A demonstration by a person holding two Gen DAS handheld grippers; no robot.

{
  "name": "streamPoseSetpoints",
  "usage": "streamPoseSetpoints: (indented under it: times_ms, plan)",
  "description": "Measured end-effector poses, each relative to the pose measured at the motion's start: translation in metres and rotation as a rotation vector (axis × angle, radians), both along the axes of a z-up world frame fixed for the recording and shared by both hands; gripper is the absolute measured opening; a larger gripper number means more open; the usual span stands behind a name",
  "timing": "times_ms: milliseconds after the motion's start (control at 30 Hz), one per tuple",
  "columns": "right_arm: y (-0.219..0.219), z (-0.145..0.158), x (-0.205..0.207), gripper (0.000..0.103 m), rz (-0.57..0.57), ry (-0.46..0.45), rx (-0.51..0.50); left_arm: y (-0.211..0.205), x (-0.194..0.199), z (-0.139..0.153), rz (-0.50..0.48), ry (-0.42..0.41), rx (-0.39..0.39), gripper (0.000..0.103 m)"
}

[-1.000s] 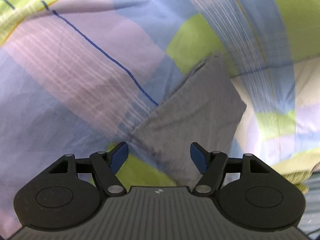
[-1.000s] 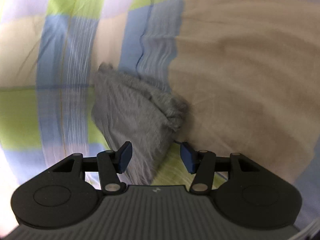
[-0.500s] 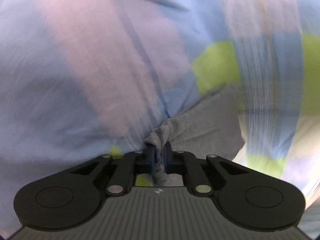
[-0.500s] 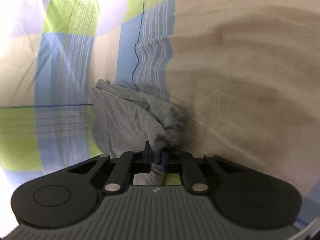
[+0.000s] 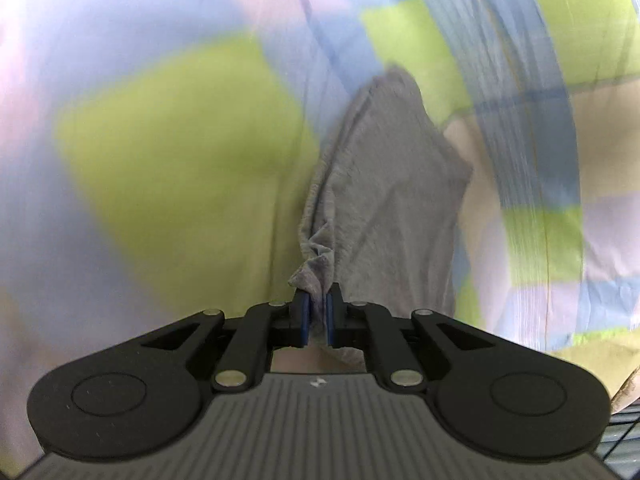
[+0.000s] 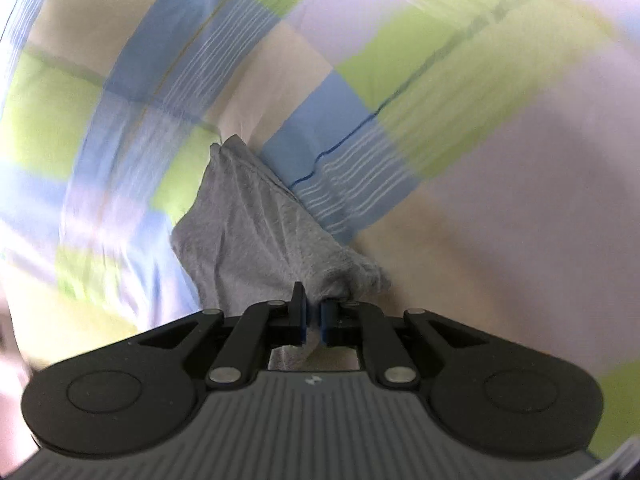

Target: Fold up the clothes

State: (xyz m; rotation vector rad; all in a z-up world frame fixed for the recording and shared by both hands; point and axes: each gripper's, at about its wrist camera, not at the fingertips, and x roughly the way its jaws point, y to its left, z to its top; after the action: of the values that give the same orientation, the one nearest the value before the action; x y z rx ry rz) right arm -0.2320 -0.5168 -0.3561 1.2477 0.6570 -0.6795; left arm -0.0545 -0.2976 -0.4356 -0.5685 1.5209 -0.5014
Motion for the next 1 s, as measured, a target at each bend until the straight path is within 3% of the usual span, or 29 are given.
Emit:
streamPoseSetpoints:
  times_ms: [200,300,367,467,500,567,600,633,667,733,800,1000]
  plan:
    - [-0.056,0.023,-0.047,0.005,0.327,0.127,-0.085,-0.041,-0.071,-0.011,-0.046,0.126,-0.014,0.008]
    - [-0.09,0.03,-0.053,0.005,0.453,0.186,-0.165,-0.074,-0.097,-0.009,-0.182,0.159,-0.045,0.014]
    - [-0.112,0.028,-0.05,0.005,0.508,0.215,-0.193,-0.098,-0.108,-0.001,-0.365,0.159,-0.055,0.014]
    - [-0.14,0.008,-0.044,0.009,0.548,0.214,-0.116,-0.11,-0.099,0.016,-0.57,0.106,-0.052,0.014]
    - [-0.142,0.003,-0.045,0.015,0.539,0.209,-0.095,-0.112,-0.09,0.023,-0.625,0.088,-0.053,0.014]
    - [-0.14,-0.001,-0.05,0.027,0.504,0.194,-0.074,-0.114,-0.051,0.047,-0.757,-0.008,-0.038,0.016]
    - [-0.135,0.001,-0.058,0.038,0.454,0.165,-0.072,-0.111,-0.035,0.058,-0.804,-0.072,-0.021,0.024]
    - [-0.128,0.002,-0.068,0.05,0.402,0.138,-0.072,-0.11,-0.017,0.068,-0.848,-0.136,-0.002,0.042]
    - [-0.12,0.003,-0.081,0.051,0.328,0.11,-0.062,-0.115,0.003,0.074,-0.882,-0.197,0.019,0.049]
    - [-0.097,0.006,-0.11,0.051,0.157,0.049,-0.036,-0.124,0.038,0.083,-0.947,-0.302,0.056,0.051]
    - [-0.059,0.003,-0.138,0.051,-0.016,-0.013,-0.003,-0.129,0.048,0.073,-0.99,-0.291,0.055,0.051]
    - [0.047,-0.02,-0.16,0.051,-0.334,-0.119,0.024,-0.145,0.077,0.044,-1.12,-0.257,0.053,0.051]
